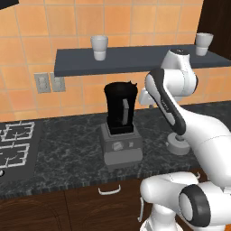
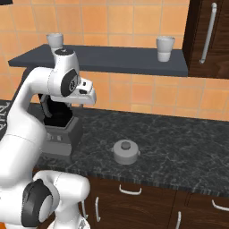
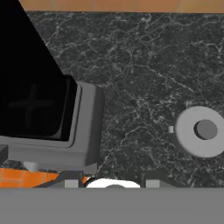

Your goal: Close the lid blender by securely placing the lid on top.

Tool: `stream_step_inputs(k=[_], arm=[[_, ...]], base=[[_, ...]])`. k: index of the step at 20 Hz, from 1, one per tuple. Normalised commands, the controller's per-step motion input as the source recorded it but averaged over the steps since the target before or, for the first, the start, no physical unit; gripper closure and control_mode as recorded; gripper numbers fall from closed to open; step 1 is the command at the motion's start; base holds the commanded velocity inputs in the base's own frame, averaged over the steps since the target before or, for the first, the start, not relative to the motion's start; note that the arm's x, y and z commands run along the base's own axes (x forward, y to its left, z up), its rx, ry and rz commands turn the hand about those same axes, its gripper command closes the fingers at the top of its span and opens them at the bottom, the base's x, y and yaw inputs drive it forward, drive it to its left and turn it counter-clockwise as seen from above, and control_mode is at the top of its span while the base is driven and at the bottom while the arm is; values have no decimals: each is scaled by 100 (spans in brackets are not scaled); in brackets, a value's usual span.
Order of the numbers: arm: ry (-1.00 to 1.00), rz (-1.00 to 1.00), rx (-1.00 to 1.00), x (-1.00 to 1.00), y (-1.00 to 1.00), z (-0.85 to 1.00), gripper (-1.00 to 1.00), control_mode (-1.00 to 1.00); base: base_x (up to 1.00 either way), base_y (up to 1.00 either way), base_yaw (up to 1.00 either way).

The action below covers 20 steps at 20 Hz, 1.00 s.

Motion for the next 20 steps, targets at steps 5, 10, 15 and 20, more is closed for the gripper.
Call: stream_step_inputs(k=[5,10,15,20], arm=[[-3,0,-2,-15,0,-13,-100,-100],[1,-14,12,-38,-89,-47,-100,-100],[18,-36,13,0,-100,-33,-100,-100],[20,-28,4,17,-75,-60,-100,-100]], base=[[0,0,0],[0,0,0],[0,0,0],[0,0,0]])
